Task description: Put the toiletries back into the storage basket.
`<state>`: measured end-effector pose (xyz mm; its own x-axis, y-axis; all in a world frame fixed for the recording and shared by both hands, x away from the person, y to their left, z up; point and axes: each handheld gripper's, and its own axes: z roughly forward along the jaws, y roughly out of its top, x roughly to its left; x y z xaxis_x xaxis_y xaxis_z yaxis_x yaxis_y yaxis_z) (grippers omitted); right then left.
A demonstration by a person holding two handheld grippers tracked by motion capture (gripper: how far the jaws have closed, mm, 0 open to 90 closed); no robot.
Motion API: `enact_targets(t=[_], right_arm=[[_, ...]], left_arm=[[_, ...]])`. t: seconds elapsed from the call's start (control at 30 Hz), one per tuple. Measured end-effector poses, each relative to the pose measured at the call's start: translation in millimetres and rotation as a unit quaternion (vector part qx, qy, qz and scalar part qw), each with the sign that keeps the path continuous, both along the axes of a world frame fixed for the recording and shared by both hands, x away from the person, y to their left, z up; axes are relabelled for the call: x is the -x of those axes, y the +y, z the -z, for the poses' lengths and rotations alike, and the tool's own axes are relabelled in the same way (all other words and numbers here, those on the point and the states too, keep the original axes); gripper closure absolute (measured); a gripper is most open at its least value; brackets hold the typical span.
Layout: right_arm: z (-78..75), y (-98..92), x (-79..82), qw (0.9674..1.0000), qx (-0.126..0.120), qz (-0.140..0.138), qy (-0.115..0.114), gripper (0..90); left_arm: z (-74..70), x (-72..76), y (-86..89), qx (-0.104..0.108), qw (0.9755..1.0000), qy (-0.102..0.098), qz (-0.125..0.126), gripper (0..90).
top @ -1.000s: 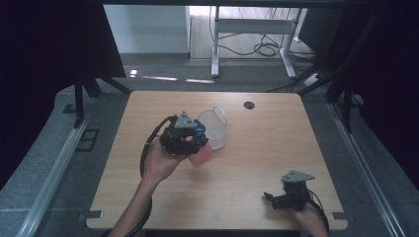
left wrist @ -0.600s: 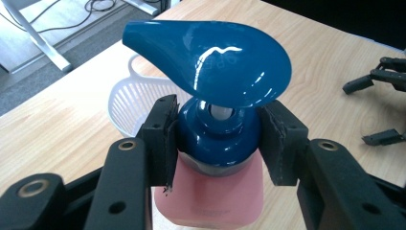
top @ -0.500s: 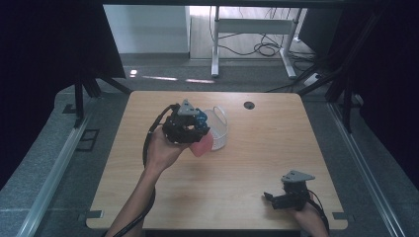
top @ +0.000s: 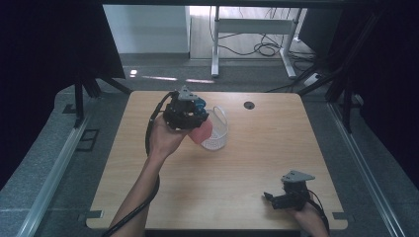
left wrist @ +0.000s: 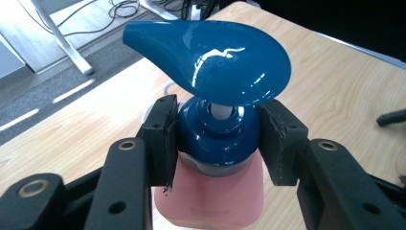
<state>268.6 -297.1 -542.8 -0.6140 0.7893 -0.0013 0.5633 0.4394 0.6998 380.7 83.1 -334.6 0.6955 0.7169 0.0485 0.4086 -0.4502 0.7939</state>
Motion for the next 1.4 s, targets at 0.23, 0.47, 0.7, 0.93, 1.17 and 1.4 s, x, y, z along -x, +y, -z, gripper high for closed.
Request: enact_targets(t=[0.23, 0.47, 0.7, 0.93, 1.17, 1.4], right_arm=[[0.0, 0.2, 0.1, 1.0000, -0.002, 0.001, 0.001, 0.0], [0.1, 0.2, 0.0, 1.0000, -0.001, 0.000, 0.000, 0.0], [0.0, 0.2, 0.1, 1.0000, -0.001, 0.000, 0.000, 0.0], [0.0, 0.2, 0.1, 1.0000, -0.002, 0.000, 0.000, 0.0], [0.0, 0.3, 0.0, 1.0000, -0.002, 0.000, 0.001, 0.0], [0.0, 0.3, -0.1, 1.0000, -0.002, -0.001, 0.000, 0.0]], left_arm=[[-3.5, -11.0, -5.8, -0.002, 1.0000, -0.004, -0.007, 52.9], [-4.1, -21.7, -15.9, -0.006, 0.9999, -0.008, -0.013, 52.9], [-1.5, -32.6, -26.0, -0.006, 0.9997, -0.012, -0.019, 52.9], [5.9, -42.0, -34.3, -0.011, 0.9996, -0.009, -0.023, 52.9], [18.2, -48.9, -41.3, -0.015, 0.9995, -0.005, -0.026, 52.9], [30.7, -54.2, -45.5, -0.013, 0.9995, -0.002, -0.030, 52.9]])
